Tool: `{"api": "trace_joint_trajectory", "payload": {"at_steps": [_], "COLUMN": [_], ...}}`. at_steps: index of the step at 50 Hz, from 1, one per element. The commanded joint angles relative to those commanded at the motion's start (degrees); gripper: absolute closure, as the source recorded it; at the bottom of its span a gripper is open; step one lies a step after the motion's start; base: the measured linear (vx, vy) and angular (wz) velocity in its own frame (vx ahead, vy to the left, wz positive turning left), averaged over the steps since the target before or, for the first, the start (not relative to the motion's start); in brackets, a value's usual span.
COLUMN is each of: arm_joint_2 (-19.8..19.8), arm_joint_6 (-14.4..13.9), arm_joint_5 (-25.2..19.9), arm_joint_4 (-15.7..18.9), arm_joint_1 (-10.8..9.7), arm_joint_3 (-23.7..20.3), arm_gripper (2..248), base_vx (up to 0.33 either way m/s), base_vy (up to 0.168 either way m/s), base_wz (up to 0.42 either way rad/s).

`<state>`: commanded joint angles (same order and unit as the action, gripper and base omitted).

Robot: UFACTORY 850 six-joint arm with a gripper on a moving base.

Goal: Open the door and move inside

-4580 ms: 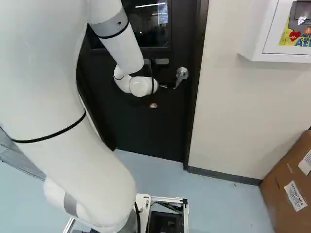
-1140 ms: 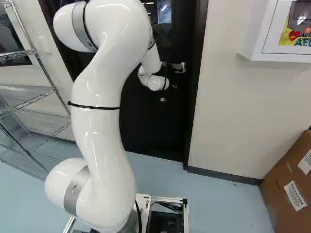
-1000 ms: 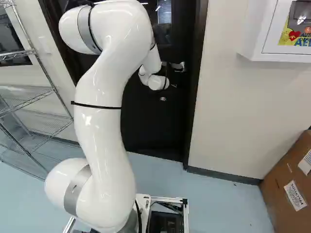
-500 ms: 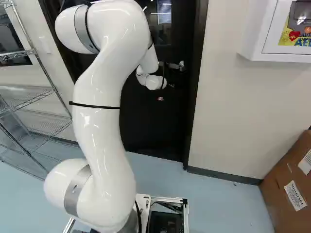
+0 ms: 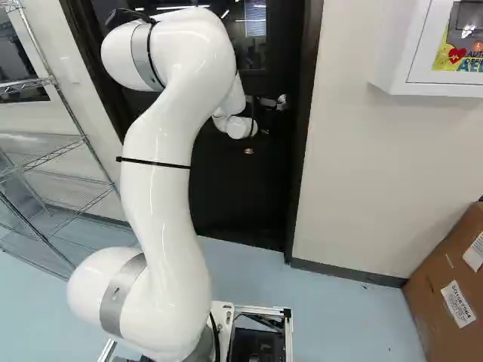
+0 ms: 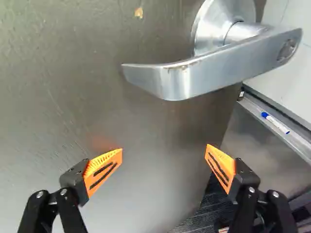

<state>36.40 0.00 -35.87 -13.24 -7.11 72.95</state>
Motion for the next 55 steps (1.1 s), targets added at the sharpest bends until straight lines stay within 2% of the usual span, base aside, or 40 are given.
{"api": "trace_joint_trajectory", "payload": {"at_steps": [32, 49, 55], "arm_joint_2": [5.64, 9.85, 10.13], "arm_joint_6": [0.00, 0.00, 0.00], "arm_joint_5": [0.00, 0.00, 0.00], "arm_joint_4": [0.00, 0.00, 0.00], "arm_joint_1": [3.87, 5.26, 5.50], "arm_joint_3": [7.70, 13.57, 13.96], "arm_gripper": [3, 3, 3], "base_vx": [0.000, 0.000, 0.000], "base_vy": [0.000, 0.000, 0.000], "base_wz": [0.000, 0.000, 0.000]}}
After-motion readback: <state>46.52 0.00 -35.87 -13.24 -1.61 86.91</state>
